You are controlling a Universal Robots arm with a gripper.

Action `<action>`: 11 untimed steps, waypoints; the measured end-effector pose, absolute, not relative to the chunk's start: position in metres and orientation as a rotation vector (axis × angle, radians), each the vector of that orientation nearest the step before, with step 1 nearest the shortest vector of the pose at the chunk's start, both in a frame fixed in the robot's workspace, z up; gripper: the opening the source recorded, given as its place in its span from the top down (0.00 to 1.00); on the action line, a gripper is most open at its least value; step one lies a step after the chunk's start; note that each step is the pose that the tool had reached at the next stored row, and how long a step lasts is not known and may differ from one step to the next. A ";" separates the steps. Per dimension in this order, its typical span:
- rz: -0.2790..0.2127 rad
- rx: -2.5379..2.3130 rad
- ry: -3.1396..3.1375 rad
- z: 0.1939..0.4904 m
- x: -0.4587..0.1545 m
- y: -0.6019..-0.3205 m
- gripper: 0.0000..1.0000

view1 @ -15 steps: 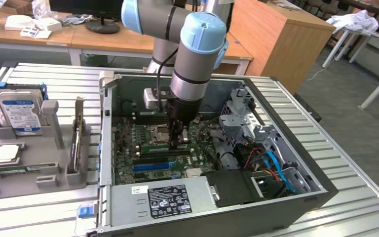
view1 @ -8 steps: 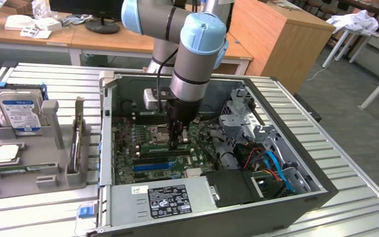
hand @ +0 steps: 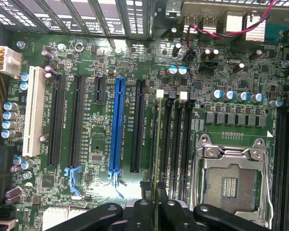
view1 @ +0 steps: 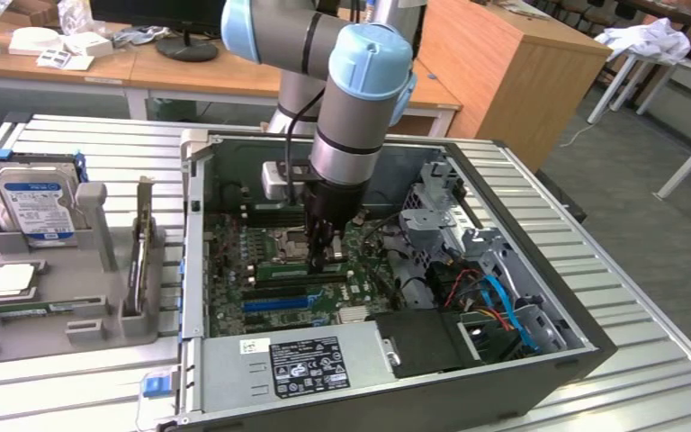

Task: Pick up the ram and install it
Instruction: 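Insert the ram into the slot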

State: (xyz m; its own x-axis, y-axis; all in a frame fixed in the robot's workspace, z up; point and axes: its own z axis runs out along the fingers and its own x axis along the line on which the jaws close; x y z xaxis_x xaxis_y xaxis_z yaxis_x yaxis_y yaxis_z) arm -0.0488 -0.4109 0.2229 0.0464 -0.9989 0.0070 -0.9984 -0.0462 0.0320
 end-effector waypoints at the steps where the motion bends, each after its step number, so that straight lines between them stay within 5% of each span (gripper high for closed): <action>1: -0.027 2.250 -2.152 0.223 -0.049 -0.411 0.87; 11: -0.027 2.250 -2.152 0.221 -0.049 -0.411 0.87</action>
